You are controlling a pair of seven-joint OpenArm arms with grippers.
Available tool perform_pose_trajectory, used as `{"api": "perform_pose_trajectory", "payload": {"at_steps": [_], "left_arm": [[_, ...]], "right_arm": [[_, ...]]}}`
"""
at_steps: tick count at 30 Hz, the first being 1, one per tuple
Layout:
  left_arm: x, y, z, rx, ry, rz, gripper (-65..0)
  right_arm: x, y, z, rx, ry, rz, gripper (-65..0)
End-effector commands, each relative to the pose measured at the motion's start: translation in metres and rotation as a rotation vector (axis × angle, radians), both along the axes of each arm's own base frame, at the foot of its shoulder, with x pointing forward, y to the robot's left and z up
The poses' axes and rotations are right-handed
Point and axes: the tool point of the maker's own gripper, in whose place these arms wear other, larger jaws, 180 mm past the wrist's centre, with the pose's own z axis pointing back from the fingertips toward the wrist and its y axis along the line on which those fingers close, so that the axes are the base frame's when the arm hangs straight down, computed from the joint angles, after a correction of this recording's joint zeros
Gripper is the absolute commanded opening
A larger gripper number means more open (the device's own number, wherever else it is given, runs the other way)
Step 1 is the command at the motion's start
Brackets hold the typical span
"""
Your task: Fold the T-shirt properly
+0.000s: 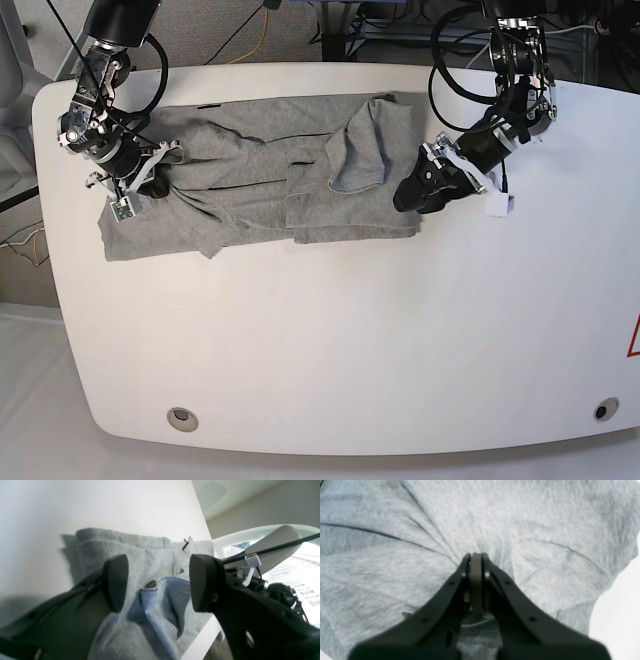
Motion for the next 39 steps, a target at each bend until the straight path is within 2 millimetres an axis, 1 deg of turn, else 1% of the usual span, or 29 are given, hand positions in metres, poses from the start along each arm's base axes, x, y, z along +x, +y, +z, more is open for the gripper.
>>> {"api": "perform_pose_trajectory", "payload": {"at_steps": [1, 2, 5, 7, 8, 11, 16, 21, 25, 29, 35, 39], "left_arm": [[0.003, 0.000, 0.013, -0.022, -0.046, 0.004, -29.3], [0.003, -0.001, 0.012, -0.022, -0.044, 0.003, -30.2], [0.002, -0.005, 0.011, -0.027, -0.040, -0.008, -37.6], [0.001, -0.009, 0.011, -0.028, -0.038, -0.018, -46.4], [0.001, -0.010, 0.010, -0.030, -0.032, -0.020, -52.3], [0.001, -0.014, 0.005, -0.036, 0.013, -0.010, -65.0], [0.001, -0.018, -0.003, -0.042, 0.081, 0.008, -63.1], [0.000, -0.018, -0.004, -0.042, 0.085, 0.009, -63.1], [0.000, -0.018, -0.005, -0.041, 0.088, 0.009, -63.1], [-0.006, -0.017, -0.015, 0.000, 0.108, 0.004, -63.1], [-0.010, -0.015, -0.024, 0.048, 0.128, 0.002, -63.1], [-0.016, -0.020, -0.030, 0.048, 0.157, -0.007, -63.1]], "right_arm": [[-0.062, -0.028, -0.041, -0.172, 0.314, 0.004, -65.0], [-0.062, -0.028, -0.041, -0.172, 0.314, 0.004, -65.0], [-0.063, -0.027, -0.042, -0.171, 0.315, 0.005, -65.0], [-0.063, -0.027, -0.042, -0.169, 0.315, 0.005, -65.0], [-0.063, -0.027, -0.042, -0.169, 0.315, 0.005, -65.0], [-0.064, -0.027, -0.043, -0.169, 0.317, 0.005, -65.0], [-0.064, -0.027, -0.043, -0.169, 0.318, 0.003, -65.0], [-0.070, -0.027, -0.045, -0.170, 0.329, 0.005, -65.0], [-0.071, -0.027, -0.045, -0.170, 0.330, 0.005, -65.0], [-0.071, -0.027, -0.045, -0.170, 0.332, 0.005, -65.0], [-0.071, -0.026, -0.046, -0.168, 0.332, 0.005, -65.0], [-0.071, -0.026, -0.046, -0.168, 0.332, 0.005, -65.0]]}}
